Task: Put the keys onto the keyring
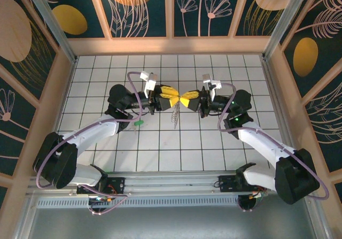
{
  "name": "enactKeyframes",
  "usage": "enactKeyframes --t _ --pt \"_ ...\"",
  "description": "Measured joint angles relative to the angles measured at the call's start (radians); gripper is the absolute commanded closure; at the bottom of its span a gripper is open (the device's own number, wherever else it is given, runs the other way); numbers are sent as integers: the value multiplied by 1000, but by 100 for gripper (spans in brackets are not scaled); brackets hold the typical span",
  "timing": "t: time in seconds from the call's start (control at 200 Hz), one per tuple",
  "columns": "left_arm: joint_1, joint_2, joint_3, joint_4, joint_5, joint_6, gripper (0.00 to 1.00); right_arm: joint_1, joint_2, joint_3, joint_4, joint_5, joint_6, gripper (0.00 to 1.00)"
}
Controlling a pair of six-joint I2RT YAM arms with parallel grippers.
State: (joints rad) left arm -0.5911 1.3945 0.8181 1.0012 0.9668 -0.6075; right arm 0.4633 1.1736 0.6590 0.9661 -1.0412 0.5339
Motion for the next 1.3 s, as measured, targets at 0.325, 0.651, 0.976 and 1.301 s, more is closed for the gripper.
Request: enactKeyframes --t 0.325,0.651,0.976,1.301 --pt "-11 9 3 12 25 -5 97 3 6 2 1 0 -1 100" --pt "-14 7 32 -70 29 55 100 -26 -19 11 -110 11 -68 63" --pt "-17 -8 165 -457 29 323 100 -81 -146 11 -422 18 -250 51" --pt "-17 11 300 -757 59 537 100 -85 -116 11 -532 -14 -321 49"
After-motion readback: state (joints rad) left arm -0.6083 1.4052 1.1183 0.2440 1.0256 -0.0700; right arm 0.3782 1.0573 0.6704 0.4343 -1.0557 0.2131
